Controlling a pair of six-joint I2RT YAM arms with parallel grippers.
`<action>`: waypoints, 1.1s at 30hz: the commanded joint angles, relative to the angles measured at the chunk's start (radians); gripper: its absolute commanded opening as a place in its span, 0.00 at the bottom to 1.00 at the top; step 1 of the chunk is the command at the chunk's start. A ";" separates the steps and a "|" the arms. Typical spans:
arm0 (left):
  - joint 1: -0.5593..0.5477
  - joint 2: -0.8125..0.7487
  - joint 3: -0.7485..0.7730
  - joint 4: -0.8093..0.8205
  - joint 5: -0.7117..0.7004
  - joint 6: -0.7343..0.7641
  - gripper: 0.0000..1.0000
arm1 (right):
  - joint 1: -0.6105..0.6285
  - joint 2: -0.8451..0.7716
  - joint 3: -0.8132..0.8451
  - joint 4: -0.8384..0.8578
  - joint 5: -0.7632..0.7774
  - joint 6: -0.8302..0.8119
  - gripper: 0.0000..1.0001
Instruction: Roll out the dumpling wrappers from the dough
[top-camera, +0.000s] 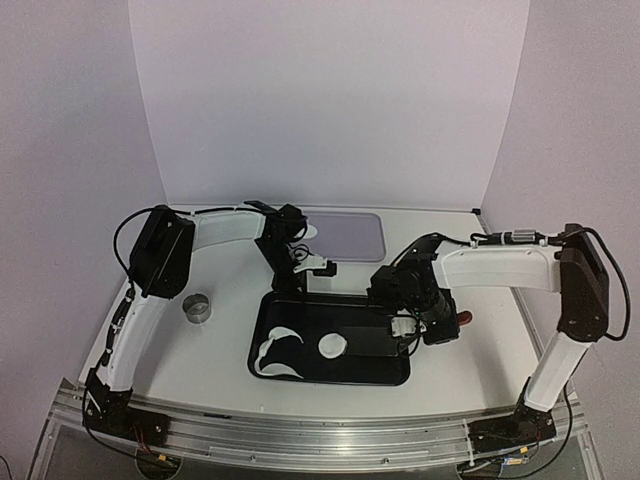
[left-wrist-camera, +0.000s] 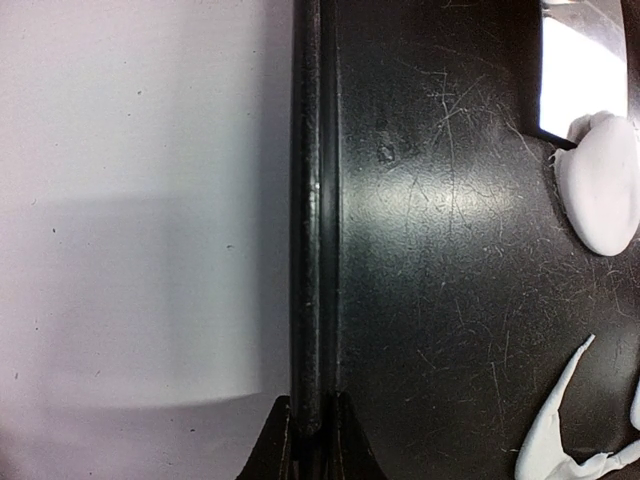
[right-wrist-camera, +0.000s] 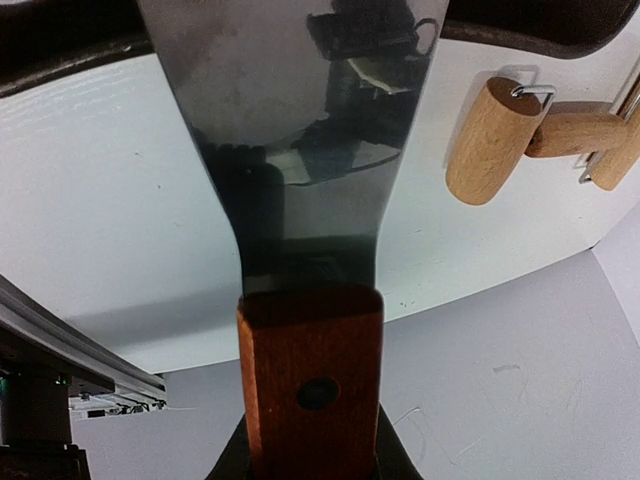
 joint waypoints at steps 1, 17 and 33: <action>0.004 0.029 0.038 0.109 -0.101 0.023 0.00 | 0.002 0.041 0.054 -0.024 0.055 0.004 0.00; 0.004 0.032 0.045 0.112 -0.109 0.031 0.00 | 0.061 0.037 0.035 -0.053 -0.046 -0.012 0.00; 0.004 0.020 0.069 0.088 -0.082 0.024 0.00 | 0.010 0.087 0.103 -0.106 -0.016 0.059 0.00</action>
